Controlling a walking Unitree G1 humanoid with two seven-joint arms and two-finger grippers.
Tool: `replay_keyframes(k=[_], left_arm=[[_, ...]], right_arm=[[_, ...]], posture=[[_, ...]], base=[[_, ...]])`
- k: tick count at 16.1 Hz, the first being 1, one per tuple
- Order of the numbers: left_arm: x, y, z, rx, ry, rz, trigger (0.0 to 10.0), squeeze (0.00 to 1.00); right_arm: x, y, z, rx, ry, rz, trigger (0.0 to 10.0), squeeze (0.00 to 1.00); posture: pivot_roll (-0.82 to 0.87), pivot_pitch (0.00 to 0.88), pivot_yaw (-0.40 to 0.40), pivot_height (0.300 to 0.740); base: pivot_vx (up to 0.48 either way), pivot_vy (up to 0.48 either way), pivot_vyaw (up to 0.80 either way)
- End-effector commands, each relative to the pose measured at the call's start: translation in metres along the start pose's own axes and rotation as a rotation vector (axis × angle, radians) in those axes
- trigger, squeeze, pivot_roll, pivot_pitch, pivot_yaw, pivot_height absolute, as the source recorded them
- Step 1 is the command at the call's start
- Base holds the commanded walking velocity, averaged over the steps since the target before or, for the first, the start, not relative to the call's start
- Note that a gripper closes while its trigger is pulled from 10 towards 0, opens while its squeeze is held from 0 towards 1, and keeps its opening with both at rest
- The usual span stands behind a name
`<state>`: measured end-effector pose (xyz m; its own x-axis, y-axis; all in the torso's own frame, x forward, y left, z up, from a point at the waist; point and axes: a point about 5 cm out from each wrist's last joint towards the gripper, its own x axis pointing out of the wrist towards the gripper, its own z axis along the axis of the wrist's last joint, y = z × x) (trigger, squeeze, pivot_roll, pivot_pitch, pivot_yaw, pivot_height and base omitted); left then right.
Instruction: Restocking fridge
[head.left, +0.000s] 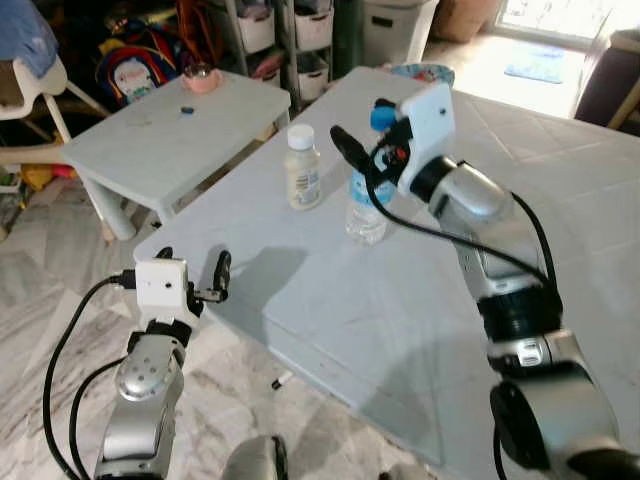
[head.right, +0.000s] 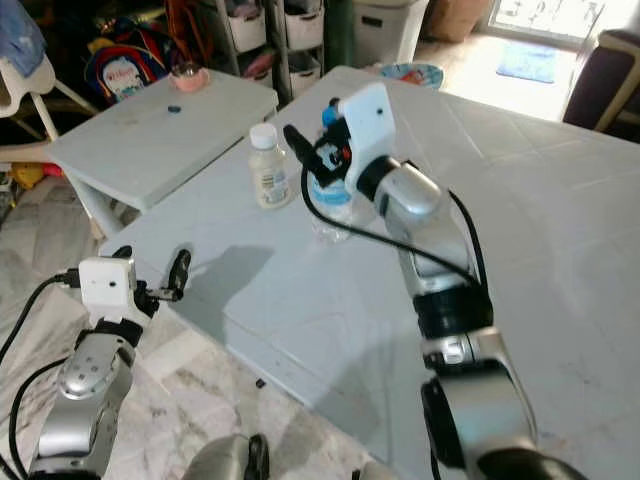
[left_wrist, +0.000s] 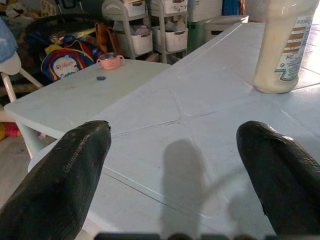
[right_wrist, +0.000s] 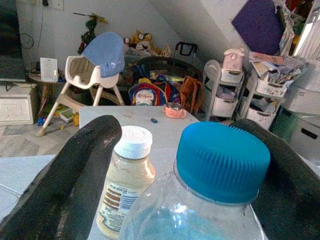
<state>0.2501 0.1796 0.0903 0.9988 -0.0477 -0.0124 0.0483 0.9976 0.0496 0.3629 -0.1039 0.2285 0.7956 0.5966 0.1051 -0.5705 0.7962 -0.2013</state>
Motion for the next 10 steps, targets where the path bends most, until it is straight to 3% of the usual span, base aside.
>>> replay_keyframes(k=[1,10], left_arm=[[0.0007,0.0020,-0.0005,0.016,0.011,0.005,10.0,0.00],[0.0005,0.0001,-0.0044,0.031,0.038,-0.009,10.0,0.00]], right_arm=[[0.0048,0.0009,0.0031,0.010,0.008,0.003,0.0,0.00],[-0.0019,-0.0076,0.0031,0.053,0.095,-0.093,0.0,0.00]], posture=[[0.03,0.029,0.044,0.740],[0.02,0.024,0.044,0.740]], base=[[0.000,0.000,0.00],[0.000,0.000,0.00]])
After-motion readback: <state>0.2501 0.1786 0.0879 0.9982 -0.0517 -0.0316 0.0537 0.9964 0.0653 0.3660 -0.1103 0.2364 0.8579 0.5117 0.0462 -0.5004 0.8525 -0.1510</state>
